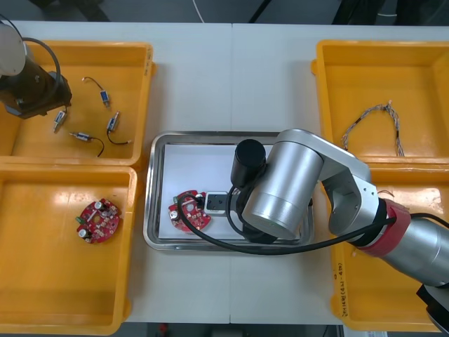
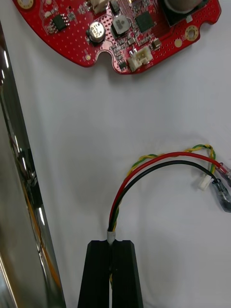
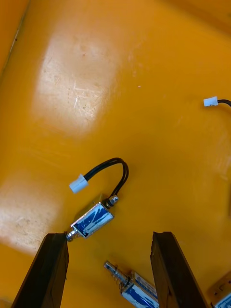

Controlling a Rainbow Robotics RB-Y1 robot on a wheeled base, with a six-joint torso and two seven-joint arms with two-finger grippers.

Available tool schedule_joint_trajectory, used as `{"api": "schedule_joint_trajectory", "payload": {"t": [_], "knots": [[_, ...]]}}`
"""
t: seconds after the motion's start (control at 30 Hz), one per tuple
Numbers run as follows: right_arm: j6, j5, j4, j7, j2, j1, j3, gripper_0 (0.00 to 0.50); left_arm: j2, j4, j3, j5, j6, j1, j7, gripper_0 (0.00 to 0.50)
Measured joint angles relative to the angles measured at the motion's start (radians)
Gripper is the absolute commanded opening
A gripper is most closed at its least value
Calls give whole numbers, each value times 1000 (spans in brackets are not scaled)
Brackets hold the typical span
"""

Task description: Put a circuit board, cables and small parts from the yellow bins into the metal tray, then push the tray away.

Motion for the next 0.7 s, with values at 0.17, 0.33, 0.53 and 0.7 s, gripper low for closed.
{"api": "schedule_joint_trajectory", "payload": {"t": [0.17,0.33,0.53,0.7], "knots": [[0,9,0,0,12,10,0,438,0,27,0,0,-47,-1,-130,500],[0,12,0,0,12,11,0,500,0,65,0,2,-86,-2,-271,500],[0,26,0,0,12,12,0,500,-1,113,-1,19,-124,-2,-284,500],[1,41,0,0,12,12,0,500,-1,165,-34,42,-200,-2,-284,500]]}}
